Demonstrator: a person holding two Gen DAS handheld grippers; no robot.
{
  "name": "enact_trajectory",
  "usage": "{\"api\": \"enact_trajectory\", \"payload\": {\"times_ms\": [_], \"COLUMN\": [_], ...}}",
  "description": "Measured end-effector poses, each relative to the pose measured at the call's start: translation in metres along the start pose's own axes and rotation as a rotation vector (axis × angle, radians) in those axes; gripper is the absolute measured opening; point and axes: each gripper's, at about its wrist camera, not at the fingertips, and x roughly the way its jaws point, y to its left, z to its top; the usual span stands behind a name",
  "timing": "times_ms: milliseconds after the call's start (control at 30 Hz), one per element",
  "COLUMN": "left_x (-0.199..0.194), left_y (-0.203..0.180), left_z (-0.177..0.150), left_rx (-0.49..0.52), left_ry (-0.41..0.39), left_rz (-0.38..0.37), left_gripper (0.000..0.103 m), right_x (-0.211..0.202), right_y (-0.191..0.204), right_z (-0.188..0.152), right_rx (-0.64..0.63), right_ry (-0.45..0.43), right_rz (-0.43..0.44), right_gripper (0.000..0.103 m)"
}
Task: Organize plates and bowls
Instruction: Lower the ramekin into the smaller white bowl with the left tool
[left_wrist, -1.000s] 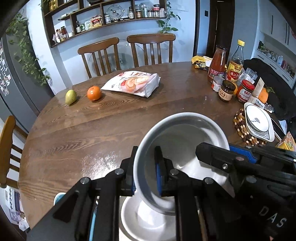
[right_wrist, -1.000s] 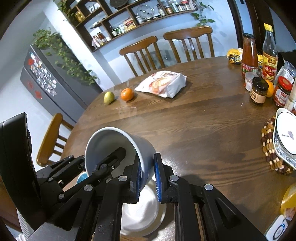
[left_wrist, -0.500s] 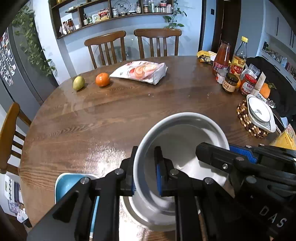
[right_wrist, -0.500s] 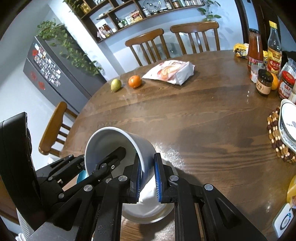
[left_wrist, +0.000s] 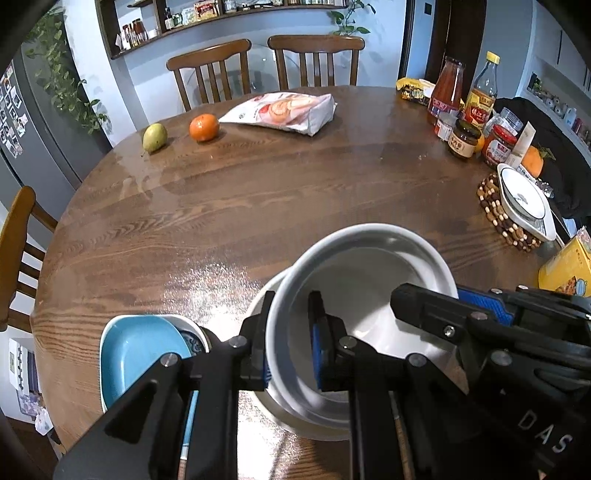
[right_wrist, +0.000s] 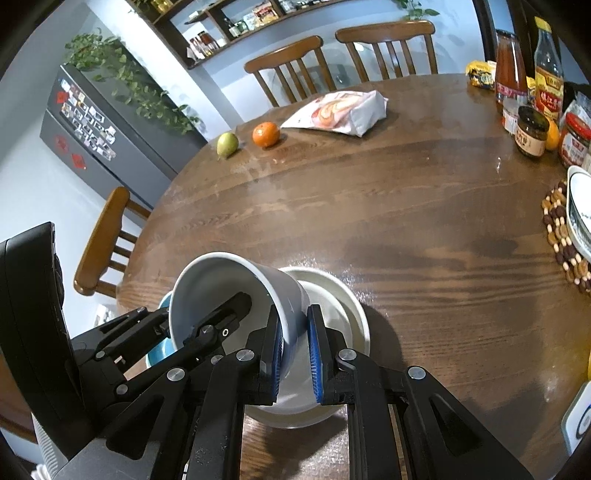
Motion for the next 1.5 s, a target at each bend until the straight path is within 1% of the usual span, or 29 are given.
{"api": "enact_trajectory", "payload": {"times_ms": [567, 1500], "left_x": [0.018, 0.041], "left_y": [0.001, -0.001], "left_z": [-0.011, -0.015], "left_rx": [-0.013, -0.010], "left_ry": [0.071, 0.155], "left_rz": [-0.016, -0.033], "left_gripper": [0.014, 0.014], "right_x": [0.016, 0.039], "right_y": [-0.006, -0.017], "right_z": [-0.006, -0.009], "right_rx": [0.019, 0.055], "right_ry": [0.055, 0.121], "right_rz": [-0.005, -0.014], "right_gripper": [0.015, 0.015]}}
